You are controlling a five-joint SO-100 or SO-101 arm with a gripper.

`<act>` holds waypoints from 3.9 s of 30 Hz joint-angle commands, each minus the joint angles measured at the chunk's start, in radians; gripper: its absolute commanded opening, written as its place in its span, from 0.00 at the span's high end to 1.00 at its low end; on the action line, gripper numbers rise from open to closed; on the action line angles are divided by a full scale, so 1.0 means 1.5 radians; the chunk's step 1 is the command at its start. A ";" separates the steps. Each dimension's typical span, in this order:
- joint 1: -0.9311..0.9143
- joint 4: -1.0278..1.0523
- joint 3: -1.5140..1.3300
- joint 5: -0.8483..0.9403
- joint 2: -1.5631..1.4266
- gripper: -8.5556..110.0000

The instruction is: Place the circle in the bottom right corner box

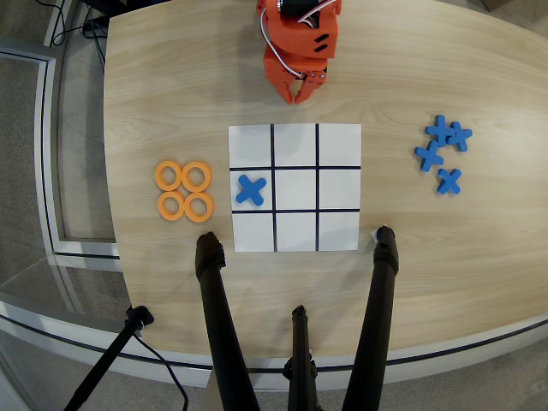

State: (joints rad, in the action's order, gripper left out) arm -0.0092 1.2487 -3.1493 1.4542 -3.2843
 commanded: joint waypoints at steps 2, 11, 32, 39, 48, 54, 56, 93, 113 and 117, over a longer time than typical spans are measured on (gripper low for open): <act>-0.001 -0.007 -0.014 -0.006 0.005 0.92; -0.002 -0.007 -0.013 -0.012 0.000 0.92; -0.156 -0.044 0.336 -0.019 0.327 0.80; -0.251 -0.104 0.522 -0.005 0.560 0.72; -0.314 -0.214 0.617 0.002 0.755 0.72; -0.341 -0.261 0.664 0.003 0.863 0.72; -0.347 -0.275 0.681 -0.001 0.898 0.72; -0.370 -0.359 0.881 -0.030 1.251 0.73; -0.364 -0.365 0.827 -0.044 1.257 0.73; -0.371 -0.354 0.811 -0.037 1.250 0.73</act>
State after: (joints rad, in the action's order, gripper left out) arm -0.5599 0.6980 -1.9236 1.3883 -1.3929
